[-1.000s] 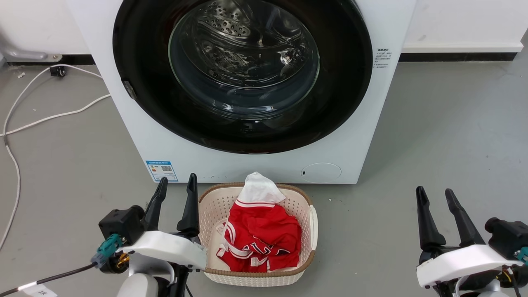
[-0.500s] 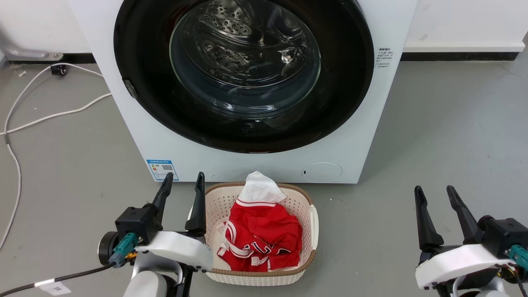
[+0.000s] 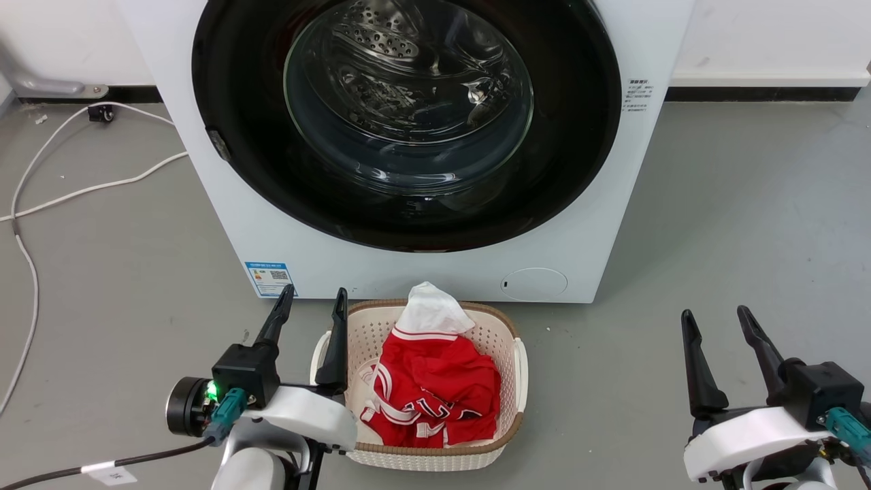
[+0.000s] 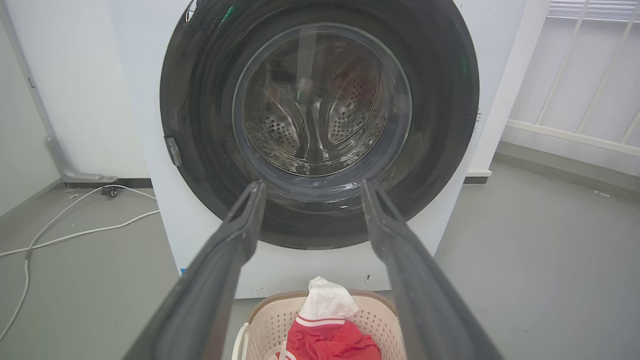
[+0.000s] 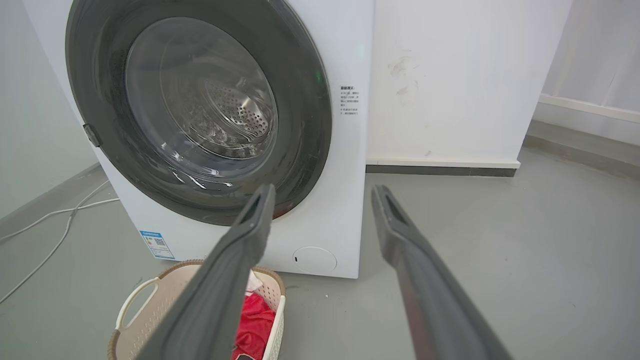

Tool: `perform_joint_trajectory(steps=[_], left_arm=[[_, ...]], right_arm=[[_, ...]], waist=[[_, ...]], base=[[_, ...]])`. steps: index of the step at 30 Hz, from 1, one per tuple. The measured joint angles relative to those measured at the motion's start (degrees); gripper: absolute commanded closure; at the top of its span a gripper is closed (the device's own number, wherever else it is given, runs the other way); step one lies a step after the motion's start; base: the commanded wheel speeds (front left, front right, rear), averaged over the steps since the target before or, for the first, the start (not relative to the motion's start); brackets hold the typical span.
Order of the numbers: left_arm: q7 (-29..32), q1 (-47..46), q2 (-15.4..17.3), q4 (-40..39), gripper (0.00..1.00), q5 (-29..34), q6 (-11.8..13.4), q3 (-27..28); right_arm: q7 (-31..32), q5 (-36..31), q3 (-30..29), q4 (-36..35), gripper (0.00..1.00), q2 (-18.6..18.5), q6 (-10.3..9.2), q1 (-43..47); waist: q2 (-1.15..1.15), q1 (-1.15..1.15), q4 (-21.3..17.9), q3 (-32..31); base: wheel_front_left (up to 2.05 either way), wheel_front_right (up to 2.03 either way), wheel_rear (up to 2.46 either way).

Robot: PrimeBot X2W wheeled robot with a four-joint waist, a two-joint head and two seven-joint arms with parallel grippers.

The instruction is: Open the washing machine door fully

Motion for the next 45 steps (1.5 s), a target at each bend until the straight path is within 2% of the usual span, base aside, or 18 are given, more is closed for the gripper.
perform_joint_trajectory(steps=[16,35,36,37,38,39,45], left_arm=[[-1.5,-0.7,-0.1,2.4,0.00,3.7,-0.6,-0.3],[-1.7,-0.9,-0.3,3.4,0.00,2.8,-0.7,0.0],[-1.7,-0.9,-0.3,3.5,0.00,2.8,-0.7,0.0],[-1.7,-0.9,-0.3,3.5,0.00,2.8,-0.7,0.0],[-1.7,-0.9,-0.3,3.5,0.00,2.8,-0.7,0.0],[-1.7,-0.9,-0.3,3.5,0.00,2.8,-0.7,0.0],[-1.7,-0.9,-0.3,3.6,0.00,2.8,-0.7,0.1]], right_arm=[[-0.8,-3.3,-0.2,0.4,0.00,0.0,0.01,0.4],[-1.1,-1.8,-0.5,1.2,0.00,0.0,0.01,0.5],[-1.1,-1.6,-0.5,1.2,0.10,0.0,0.01,0.5],[-1.1,-1.4,-0.5,1.3,0.56,0.0,0.01,0.5],[-1.1,-1.4,-0.5,1.3,0.84,0.0,0.01,0.5],[-1.1,-1.2,-0.5,1.4,1.00,0.0,0.01,0.5],[-1.5,1.1,-0.5,1.6,1.00,0.0,0.00,0.5]], waist=[[0.00,0.00,0.4,0.1],[0.00,0.00,0.4,0.3],[0.00,0.00,0.4,0.2],[0.00,0.00,0.4,0.2],[0.00,0.00,0.3,0.2],[0.00,0.00,0.3,0.2],[0.00,0.00,0.2,0.4]], base=[[0.00,0.00,0.00],[0.00,0.00,0.00],[0.00,0.00,0.00],[0.00,0.00,0.00],[0.00,0.00,0.00],[0.00,0.00,0.00],[0.00,0.00,0.00]])
